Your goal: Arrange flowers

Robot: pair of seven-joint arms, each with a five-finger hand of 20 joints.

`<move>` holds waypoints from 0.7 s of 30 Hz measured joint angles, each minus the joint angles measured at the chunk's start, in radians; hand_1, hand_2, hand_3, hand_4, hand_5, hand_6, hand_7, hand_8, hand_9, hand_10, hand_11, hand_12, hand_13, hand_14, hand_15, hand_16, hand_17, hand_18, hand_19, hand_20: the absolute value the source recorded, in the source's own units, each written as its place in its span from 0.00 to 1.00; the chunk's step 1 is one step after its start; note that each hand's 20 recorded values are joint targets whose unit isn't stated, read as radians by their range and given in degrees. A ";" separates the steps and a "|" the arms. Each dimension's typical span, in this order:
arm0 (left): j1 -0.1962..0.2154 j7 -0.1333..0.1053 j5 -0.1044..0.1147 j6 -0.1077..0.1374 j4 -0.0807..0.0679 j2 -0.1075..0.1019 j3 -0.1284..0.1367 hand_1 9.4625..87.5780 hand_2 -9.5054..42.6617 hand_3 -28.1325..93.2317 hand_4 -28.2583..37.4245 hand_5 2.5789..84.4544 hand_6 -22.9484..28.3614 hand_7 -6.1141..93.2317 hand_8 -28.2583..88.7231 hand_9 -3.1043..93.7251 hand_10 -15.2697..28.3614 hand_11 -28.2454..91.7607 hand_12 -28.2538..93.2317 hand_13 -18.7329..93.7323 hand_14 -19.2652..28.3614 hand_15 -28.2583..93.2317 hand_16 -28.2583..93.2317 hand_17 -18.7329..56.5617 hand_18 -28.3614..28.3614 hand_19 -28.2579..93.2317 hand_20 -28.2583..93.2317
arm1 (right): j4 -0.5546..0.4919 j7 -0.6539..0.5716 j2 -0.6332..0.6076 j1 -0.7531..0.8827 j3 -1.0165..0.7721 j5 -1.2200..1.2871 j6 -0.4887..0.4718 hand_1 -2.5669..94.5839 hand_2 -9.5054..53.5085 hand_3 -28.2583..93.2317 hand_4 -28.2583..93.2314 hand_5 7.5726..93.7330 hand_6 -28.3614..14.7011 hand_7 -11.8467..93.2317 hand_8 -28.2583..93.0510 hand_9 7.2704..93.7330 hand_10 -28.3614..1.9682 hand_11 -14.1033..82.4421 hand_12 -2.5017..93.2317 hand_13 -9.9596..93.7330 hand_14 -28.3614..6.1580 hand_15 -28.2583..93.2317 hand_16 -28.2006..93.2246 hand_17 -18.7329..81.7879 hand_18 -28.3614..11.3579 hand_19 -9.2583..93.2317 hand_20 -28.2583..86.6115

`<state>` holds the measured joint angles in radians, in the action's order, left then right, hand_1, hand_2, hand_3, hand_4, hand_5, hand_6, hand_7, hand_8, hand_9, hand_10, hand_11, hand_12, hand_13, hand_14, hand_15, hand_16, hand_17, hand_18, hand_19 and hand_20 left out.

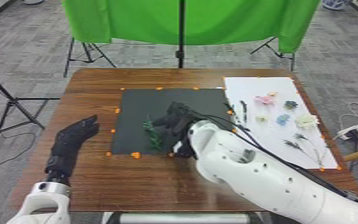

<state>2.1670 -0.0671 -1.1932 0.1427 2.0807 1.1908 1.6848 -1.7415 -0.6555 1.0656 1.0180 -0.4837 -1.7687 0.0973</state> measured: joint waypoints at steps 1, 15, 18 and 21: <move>-0.002 0.002 -0.001 -0.004 0.000 0.000 0.000 0.20 0.24 0.75 0.01 0.54 0.52 0.16 0.20 0.49 0.66 0.36 0.34 0.44 0.76 0.41 0.25 0.25 0.74 0.32 0.40 | -0.009 -0.003 -0.006 0.003 0.001 0.004 -0.002 0.29 0.16 0.71 0.16 0.81 0.46 0.22 0.18 0.94 0.36 0.42 0.25 1.00 0.65 0.61 0.42 0.94 0.64 0.86 0.60; -0.004 0.012 -0.005 -0.009 0.003 0.002 0.001 0.20 0.23 0.75 0.02 0.54 0.52 0.17 0.20 0.48 0.66 0.36 0.34 0.44 0.76 0.41 0.25 0.25 0.74 0.32 0.40 | -0.050 -0.017 0.004 0.019 0.007 0.255 -0.040 0.30 0.18 0.69 0.16 0.79 0.43 0.21 0.18 0.94 0.33 0.37 0.24 1.00 0.63 0.59 0.43 0.93 0.62 0.87 0.57; -0.003 0.013 -0.005 -0.010 0.004 0.003 0.001 0.20 0.23 0.75 0.02 0.54 0.52 0.16 0.20 0.48 0.66 0.36 0.34 0.44 0.76 0.41 0.25 0.25 0.74 0.32 0.40 | -0.050 -0.016 0.013 0.020 0.009 0.255 -0.047 0.29 0.18 0.69 0.16 0.78 0.43 0.21 0.18 0.93 0.33 0.37 0.24 1.00 0.63 0.59 0.43 0.92 0.62 0.87 0.57; -0.003 0.014 -0.006 -0.013 0.004 0.003 0.000 0.20 0.23 0.75 0.02 0.54 0.53 0.16 0.20 0.48 0.66 0.36 0.34 0.44 0.76 0.41 0.25 0.25 0.74 0.32 0.40 | -0.050 -0.011 0.017 0.022 0.012 0.258 -0.048 0.29 0.18 0.69 0.16 0.78 0.44 0.21 0.18 0.93 0.33 0.37 0.24 1.00 0.63 0.59 0.43 0.92 0.61 0.87 0.57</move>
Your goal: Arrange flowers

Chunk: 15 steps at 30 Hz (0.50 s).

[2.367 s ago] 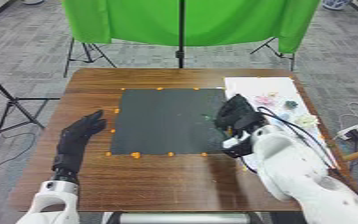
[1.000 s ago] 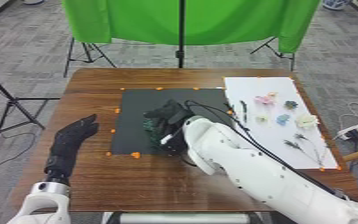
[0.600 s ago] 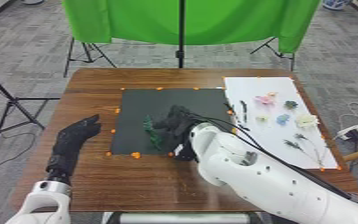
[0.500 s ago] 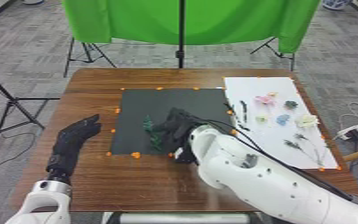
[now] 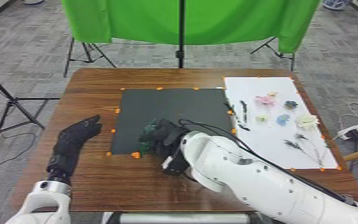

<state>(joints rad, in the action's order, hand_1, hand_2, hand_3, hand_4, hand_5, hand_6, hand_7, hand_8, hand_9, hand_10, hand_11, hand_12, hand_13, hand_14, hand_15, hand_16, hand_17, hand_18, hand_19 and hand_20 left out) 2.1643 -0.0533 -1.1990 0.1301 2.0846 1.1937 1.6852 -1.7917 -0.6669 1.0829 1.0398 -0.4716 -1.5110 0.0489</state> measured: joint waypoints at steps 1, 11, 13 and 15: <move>0.000 0.000 0.000 -0.001 0.000 0.000 0.000 0.20 0.23 0.75 0.02 0.54 0.52 0.16 0.20 0.48 0.66 0.36 0.34 0.44 0.76 0.41 0.25 0.25 0.74 0.32 0.40 | 0.000 0.002 0.001 0.001 0.000 0.002 -0.001 0.29 0.18 0.69 0.16 0.78 0.44 0.21 0.18 0.93 0.33 0.37 0.24 1.00 0.63 0.59 0.43 0.92 0.61 0.87 0.57; 0.000 0.005 -0.001 -0.011 0.000 0.004 0.000 0.21 0.23 0.75 0.03 0.54 0.52 0.16 0.20 0.48 0.66 0.36 0.34 0.44 0.76 0.41 0.25 0.25 0.74 0.32 0.40 | -0.159 0.040 -0.071 0.124 -0.191 0.013 -0.007 0.33 0.09 0.72 0.16 0.76 0.50 0.21 0.19 0.89 0.38 0.38 0.26 0.99 0.63 0.57 0.48 0.88 0.56 0.93 0.55; 0.002 0.005 -0.001 -0.012 0.000 0.005 0.001 0.21 0.23 0.75 0.03 0.54 0.52 0.17 0.20 0.48 0.66 0.36 0.34 0.44 0.76 0.41 0.25 0.25 0.74 0.32 0.40 | -0.226 0.062 -0.115 0.171 -0.272 -0.009 -0.007 0.36 0.03 0.74 0.16 0.74 0.52 0.22 0.19 0.85 0.40 0.37 0.26 0.97 0.63 0.58 0.49 0.85 0.52 0.96 0.54; 0.002 0.005 -0.001 -0.012 0.000 0.007 0.002 0.21 0.24 0.75 0.03 0.54 0.52 0.17 0.20 0.48 0.66 0.36 0.34 0.44 0.76 0.41 0.25 0.25 0.74 0.32 0.40 | -0.286 0.074 -0.163 0.219 -0.358 -0.079 -0.004 0.37 0.01 0.74 0.16 0.73 0.53 0.22 0.19 0.82 0.41 0.35 0.26 0.96 0.63 0.59 0.49 0.83 0.50 0.99 0.52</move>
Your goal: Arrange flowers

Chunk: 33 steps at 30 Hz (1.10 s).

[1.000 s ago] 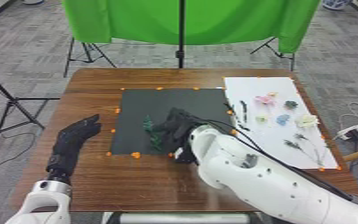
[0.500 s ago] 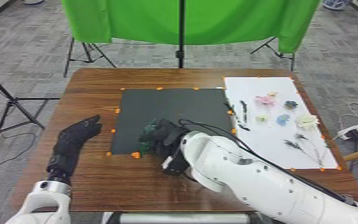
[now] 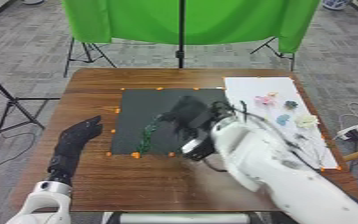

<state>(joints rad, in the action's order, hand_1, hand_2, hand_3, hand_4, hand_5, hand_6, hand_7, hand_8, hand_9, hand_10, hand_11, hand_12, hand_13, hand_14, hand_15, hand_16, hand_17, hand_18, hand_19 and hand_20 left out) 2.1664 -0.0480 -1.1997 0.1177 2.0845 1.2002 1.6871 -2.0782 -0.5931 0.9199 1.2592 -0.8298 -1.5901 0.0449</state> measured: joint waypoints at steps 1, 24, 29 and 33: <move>0.000 0.000 0.000 0.000 0.000 0.000 0.000 0.21 0.23 0.75 0.03 0.54 0.52 0.17 0.20 0.48 0.66 0.36 0.34 0.44 0.76 0.41 0.25 0.25 0.74 0.32 0.40 | -0.025 0.000 -0.023 0.026 -0.046 -0.055 0.002 0.38 0.00 0.74 0.15 0.72 0.54 0.22 0.19 0.80 0.41 0.35 0.26 0.95 0.63 0.59 0.49 0.82 0.49 0.99 0.51; 0.027 0.008 -0.022 -0.003 0.016 0.017 0.019 0.22 0.23 0.75 0.04 0.54 0.52 0.17 0.20 0.48 0.66 0.36 0.34 0.44 0.76 0.41 0.25 0.25 0.74 0.32 0.40 | -0.055 -0.165 -0.206 0.768 -0.866 -0.536 -0.202 0.39 0.00 0.69 0.04 0.63 0.52 0.18 0.19 0.69 0.38 0.27 0.24 0.91 0.63 0.63 0.47 0.78 0.44 1.00 0.54; 0.026 0.008 -0.022 -0.003 0.015 0.019 0.018 0.22 0.23 0.75 0.04 0.54 0.52 0.17 0.20 0.48 0.66 0.36 0.34 0.44 0.76 0.41 0.25 0.25 0.74 0.32 0.40 | -0.011 -0.187 -0.206 0.775 -0.825 -0.545 -0.174 0.43 0.00 0.71 0.01 0.65 0.53 0.20 0.19 0.72 0.42 0.29 0.23 0.93 0.65 0.63 0.47 0.79 0.45 1.00 0.54; 0.024 0.008 -0.020 -0.006 0.014 0.018 0.015 0.22 0.23 0.75 0.04 0.54 0.52 0.17 0.20 0.48 0.66 0.36 0.34 0.44 0.76 0.41 0.25 0.25 0.74 0.32 0.40 | 0.016 -0.191 -0.206 0.776 -0.793 -0.590 -0.132 0.50 0.00 0.72 0.00 0.72 0.60 0.23 0.17 0.80 0.49 0.34 0.24 0.95 0.69 0.63 0.48 0.81 0.48 1.00 0.54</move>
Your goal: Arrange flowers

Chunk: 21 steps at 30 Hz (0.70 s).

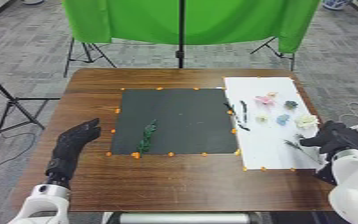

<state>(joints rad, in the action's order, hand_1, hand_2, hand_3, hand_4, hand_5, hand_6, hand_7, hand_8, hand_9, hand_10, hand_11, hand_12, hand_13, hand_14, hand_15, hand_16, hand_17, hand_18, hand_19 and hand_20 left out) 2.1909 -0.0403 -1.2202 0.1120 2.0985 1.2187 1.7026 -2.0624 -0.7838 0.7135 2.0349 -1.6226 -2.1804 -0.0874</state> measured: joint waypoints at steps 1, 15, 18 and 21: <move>-0.001 0.000 0.000 -0.002 -0.001 0.000 -0.001 0.22 0.23 0.75 0.04 0.54 0.52 0.17 0.20 0.48 0.66 0.36 0.34 0.44 0.76 0.41 0.25 0.25 0.74 0.32 0.40 | 0.008 0.000 -0.001 0.000 0.009 -0.021 0.016 0.53 0.00 0.72 0.01 0.74 0.62 0.24 0.18 0.84 0.53 0.36 0.24 0.96 0.70 0.63 0.48 0.82 0.51 1.00 0.54; -0.015 0.000 0.019 -0.018 -0.006 -0.003 -0.009 0.22 0.24 0.74 0.04 0.54 0.52 0.17 0.20 0.48 0.66 0.36 0.33 0.44 0.76 0.41 0.25 0.25 0.74 0.32 0.40 | 0.091 0.041 -0.002 0.025 0.080 -0.072 0.261 0.97 0.00 0.01 0.56 0.89 0.64 0.28 0.35 1.00 0.61 0.36 0.38 1.00 0.76 0.66 0.46 0.88 0.54 1.00 0.56; -0.014 0.001 0.020 -0.018 -0.006 -0.003 -0.009 0.22 0.24 0.74 0.04 0.54 0.52 0.17 0.19 0.48 0.66 0.36 0.33 0.44 0.76 0.41 0.25 0.25 0.74 0.32 0.40 | 0.079 0.049 0.001 0.040 0.061 -0.030 0.303 0.97 0.00 0.01 0.57 0.89 0.63 0.28 0.36 1.00 0.61 0.37 0.37 1.00 0.76 0.67 0.46 0.88 0.55 1.00 0.56; -0.011 0.002 0.021 -0.017 -0.004 -0.002 -0.008 0.22 0.24 0.74 0.04 0.54 0.53 0.17 0.20 0.48 0.66 0.36 0.34 0.44 0.76 0.41 0.25 0.25 0.74 0.32 0.40 | 0.040 0.053 0.008 0.059 0.024 0.031 0.342 0.97 0.00 0.01 0.58 0.90 0.62 0.28 0.36 1.00 0.59 0.38 0.37 1.00 0.76 0.67 0.45 0.89 0.55 1.00 0.56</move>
<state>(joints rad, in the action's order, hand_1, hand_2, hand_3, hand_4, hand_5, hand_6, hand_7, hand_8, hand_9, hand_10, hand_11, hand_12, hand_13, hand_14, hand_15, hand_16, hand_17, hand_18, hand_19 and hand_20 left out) 2.1801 -0.0386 -1.1994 0.0947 2.0942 1.2166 1.6941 -2.0224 -0.7308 0.7214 2.0935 -1.5988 -2.1496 0.2548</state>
